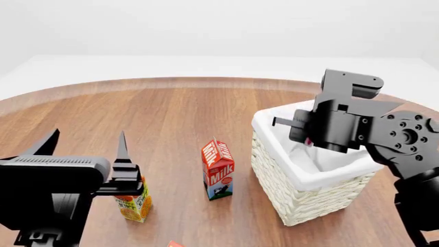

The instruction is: Pick up the cream cheese box and the butter, and put them in the basket.

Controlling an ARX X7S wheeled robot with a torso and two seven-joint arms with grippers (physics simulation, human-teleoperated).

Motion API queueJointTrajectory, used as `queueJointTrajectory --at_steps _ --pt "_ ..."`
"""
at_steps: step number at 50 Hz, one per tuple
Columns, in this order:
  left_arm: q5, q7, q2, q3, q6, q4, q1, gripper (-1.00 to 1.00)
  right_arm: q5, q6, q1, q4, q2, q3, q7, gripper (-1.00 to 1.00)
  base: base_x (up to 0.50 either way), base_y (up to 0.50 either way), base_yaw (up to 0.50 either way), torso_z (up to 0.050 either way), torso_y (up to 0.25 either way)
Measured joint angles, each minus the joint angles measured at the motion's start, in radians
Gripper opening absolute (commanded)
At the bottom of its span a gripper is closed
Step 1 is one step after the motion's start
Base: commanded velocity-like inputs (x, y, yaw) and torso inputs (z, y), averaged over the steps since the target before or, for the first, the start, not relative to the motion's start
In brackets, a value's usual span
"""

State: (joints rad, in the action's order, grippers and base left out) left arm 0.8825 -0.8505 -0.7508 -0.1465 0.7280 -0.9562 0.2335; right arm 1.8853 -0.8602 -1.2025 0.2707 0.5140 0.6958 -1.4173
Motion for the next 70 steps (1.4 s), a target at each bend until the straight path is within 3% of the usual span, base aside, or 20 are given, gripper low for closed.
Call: queueJointTrajectory --at_steps 14,15,36,70 --pt "0.004 -0.005 -0.005 -0.004 -0.004 0.003 0.003 1.00 -0.010 0.008 -0.002 0.028 -0.002 0.011 0.011 -1.00 0.00 0.00 0.00 0.000 0.001" --pt "0.004 -0.005 -0.005 -0.005 -0.003 0.003 0.004 1.00 -0.011 0.009 -0.002 0.029 -0.002 0.011 0.012 1.00 0.00 0.00 0.00 0.000 0.000" --pt "0.002 -0.009 -0.010 -0.015 -0.011 0.006 0.005 1.00 -0.033 0.029 -0.025 -0.003 0.025 -0.003 0.002 1.00 0.00 0.00 0.00 0.000 0.000" --pt "0.011 -0.019 -0.021 -0.022 -0.021 0.007 0.009 1.00 0.075 0.032 -0.025 -0.331 0.146 -0.077 -0.048 1.00 0.00 0.00 0.00 0.000 0.000"
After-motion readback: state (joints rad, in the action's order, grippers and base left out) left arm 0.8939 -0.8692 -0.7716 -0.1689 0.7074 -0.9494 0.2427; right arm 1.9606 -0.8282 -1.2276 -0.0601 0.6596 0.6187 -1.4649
